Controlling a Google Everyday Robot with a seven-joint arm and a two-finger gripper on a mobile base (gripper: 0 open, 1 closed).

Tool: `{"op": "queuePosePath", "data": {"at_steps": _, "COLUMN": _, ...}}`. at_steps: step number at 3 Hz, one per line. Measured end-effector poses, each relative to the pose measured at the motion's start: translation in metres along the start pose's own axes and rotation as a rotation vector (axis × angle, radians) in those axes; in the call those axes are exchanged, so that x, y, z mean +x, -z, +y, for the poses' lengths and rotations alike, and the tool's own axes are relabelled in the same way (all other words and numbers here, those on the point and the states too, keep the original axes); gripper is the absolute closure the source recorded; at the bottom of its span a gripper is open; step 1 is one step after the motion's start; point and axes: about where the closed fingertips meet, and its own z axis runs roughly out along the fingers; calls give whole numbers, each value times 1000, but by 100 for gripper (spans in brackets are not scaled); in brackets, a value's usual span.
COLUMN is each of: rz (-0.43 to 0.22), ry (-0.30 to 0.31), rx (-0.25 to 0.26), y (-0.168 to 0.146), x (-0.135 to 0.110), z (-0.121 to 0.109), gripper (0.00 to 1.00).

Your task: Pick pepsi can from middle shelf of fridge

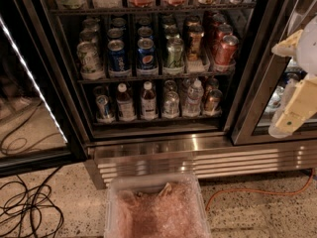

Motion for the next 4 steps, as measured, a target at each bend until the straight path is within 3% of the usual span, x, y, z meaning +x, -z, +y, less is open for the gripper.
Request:
{"op": "queuePosePath", "data": {"at_steps": 1, "rz": -148, "ry": -16, "rx": 45, "y": -15, "x": 19, "z": 17, "gripper": 0}}
{"op": "queuePosePath", "data": {"at_steps": 2, "rz": -341, "ry": 12, "rx": 87, "y": -34, "x": 12, "z": 2, "gripper": 0}}
{"op": "queuePosePath", "data": {"at_steps": 3, "rz": -409, "ry": 53, "rx": 84, "y": -33, "x": 0, "z": 4, "gripper": 0}}
{"op": "queuePosePath", "data": {"at_steps": 4, "rz": -409, "ry": 54, "rx": 85, "y": -32, "x": 0, "z": 4, "gripper": 0}}
